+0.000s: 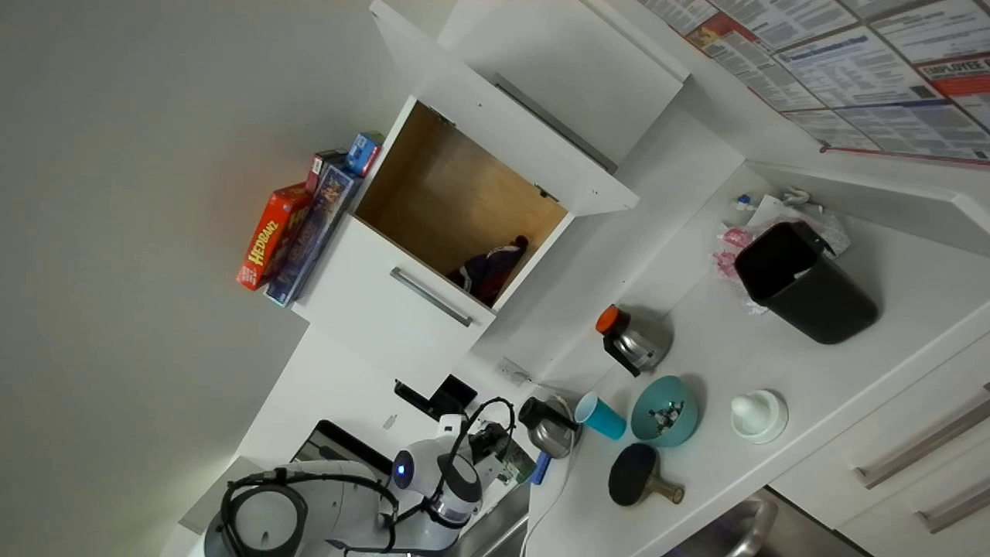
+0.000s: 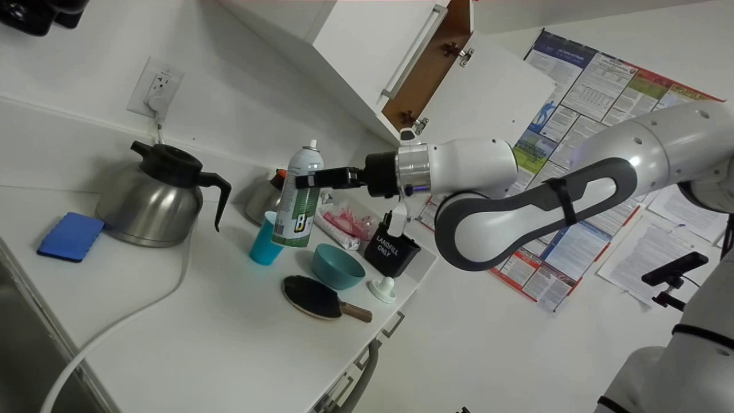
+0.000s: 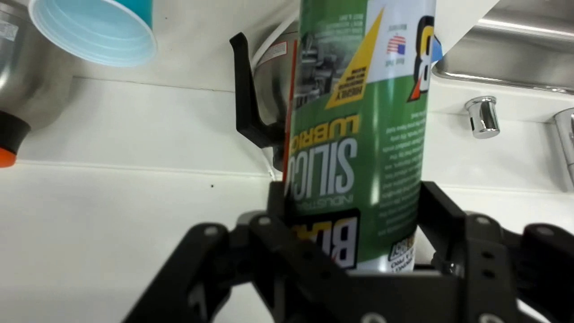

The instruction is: Take the can from the cabinet and put it on the counter

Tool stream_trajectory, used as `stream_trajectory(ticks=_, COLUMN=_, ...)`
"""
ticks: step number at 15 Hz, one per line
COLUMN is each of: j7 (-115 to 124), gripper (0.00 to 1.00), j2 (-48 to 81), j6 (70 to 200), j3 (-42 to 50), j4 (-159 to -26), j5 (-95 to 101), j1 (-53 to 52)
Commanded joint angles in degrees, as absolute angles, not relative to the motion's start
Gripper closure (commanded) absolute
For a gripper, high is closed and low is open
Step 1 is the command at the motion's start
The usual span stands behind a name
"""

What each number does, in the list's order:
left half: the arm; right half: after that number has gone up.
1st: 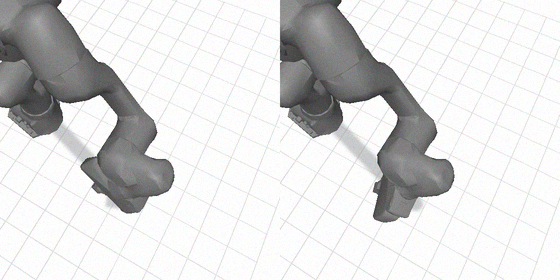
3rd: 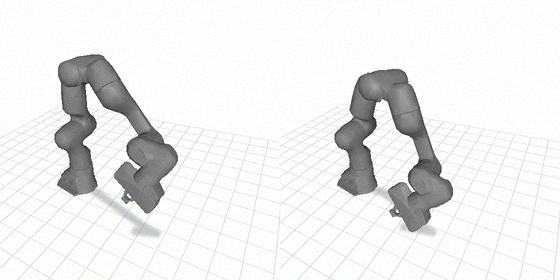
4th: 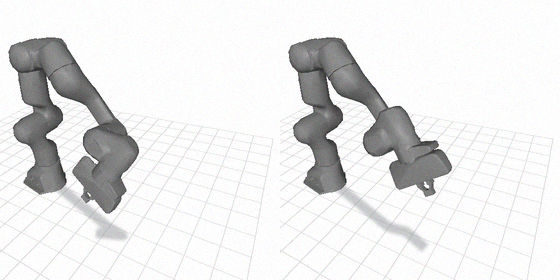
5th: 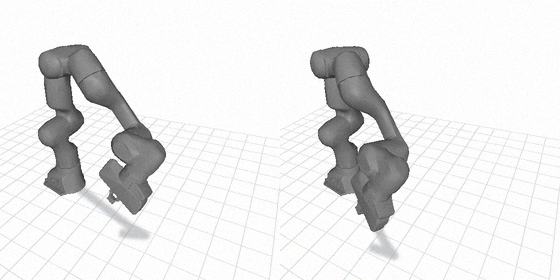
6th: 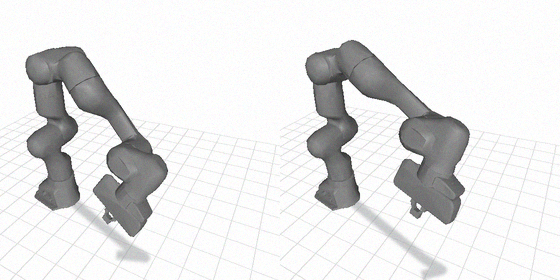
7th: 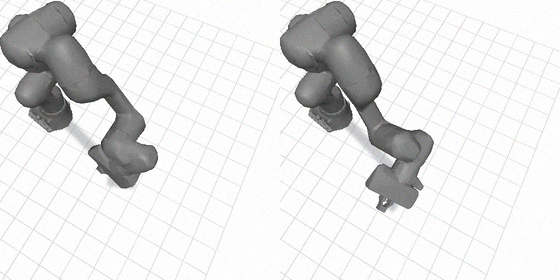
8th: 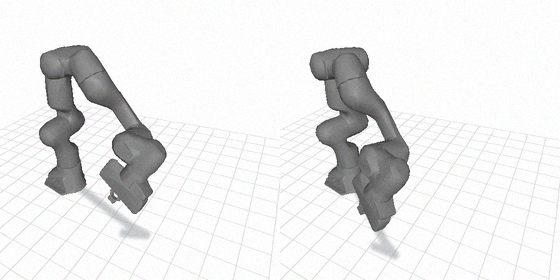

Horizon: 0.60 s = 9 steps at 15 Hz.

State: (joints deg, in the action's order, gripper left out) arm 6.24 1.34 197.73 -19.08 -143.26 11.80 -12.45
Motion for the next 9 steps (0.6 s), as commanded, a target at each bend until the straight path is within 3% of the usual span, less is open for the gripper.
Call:
stream_trajectory(ticks=1, j7=5.3, gripper=0.52, j2=2.2, j6=197.7, j3=-19.0, j4=-142.7, j5=10.4, j1=-12.4)
stream_trajectory(ticks=2, j7=4.8, gripper=0.27, j2=2.9, j6=197.7, j3=-19.0, j4=-142.4, j5=10.1, j1=-12.4)
stream_trajectory(ticks=6, j7=4.8, gripper=0.27, j2=3.6, j6=197.7, j3=-19.0, j4=-142.6, j5=10.2, j1=-12.5)
stream_trajectory(ticks=7, j7=4.0, gripper=0.52, j2=3.5, j6=197.9, j3=-18.7, j4=-142.6, j5=10.1, j1=-12.5)
stream_trajectory(ticks=9, j7=2.1, gripper=0.52, j2=4.1, j6=199.4, j3=-17.7, j4=-142.3, j5=9.8, j1=-13.3)
